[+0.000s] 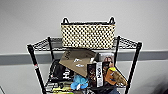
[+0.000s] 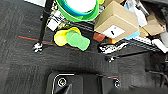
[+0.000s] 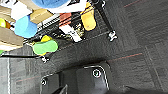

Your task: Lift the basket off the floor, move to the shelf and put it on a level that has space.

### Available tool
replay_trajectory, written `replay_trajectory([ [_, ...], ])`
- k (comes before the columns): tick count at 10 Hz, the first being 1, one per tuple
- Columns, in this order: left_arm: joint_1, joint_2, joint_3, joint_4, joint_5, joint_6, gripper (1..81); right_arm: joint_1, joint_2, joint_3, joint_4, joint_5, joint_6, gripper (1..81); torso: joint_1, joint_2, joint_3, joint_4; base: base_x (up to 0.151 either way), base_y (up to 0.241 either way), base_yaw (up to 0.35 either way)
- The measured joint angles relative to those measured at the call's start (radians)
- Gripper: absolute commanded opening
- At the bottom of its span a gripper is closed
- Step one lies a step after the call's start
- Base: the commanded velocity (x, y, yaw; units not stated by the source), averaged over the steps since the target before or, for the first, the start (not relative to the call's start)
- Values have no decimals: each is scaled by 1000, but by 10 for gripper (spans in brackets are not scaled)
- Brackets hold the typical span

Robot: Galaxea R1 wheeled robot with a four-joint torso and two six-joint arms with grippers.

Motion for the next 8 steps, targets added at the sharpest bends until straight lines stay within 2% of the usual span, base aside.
replay_trajectory([
  [5,124,136,-134,50,-67,0,811,-150,133,-78,1,87,-54,811,-1,-1,0,0,0,0,0],
  [8,196,240,-234,73,-99,0,811,-204,249,-181,1,126,-85,811,-1,-1,1,0,0,0,0],
])
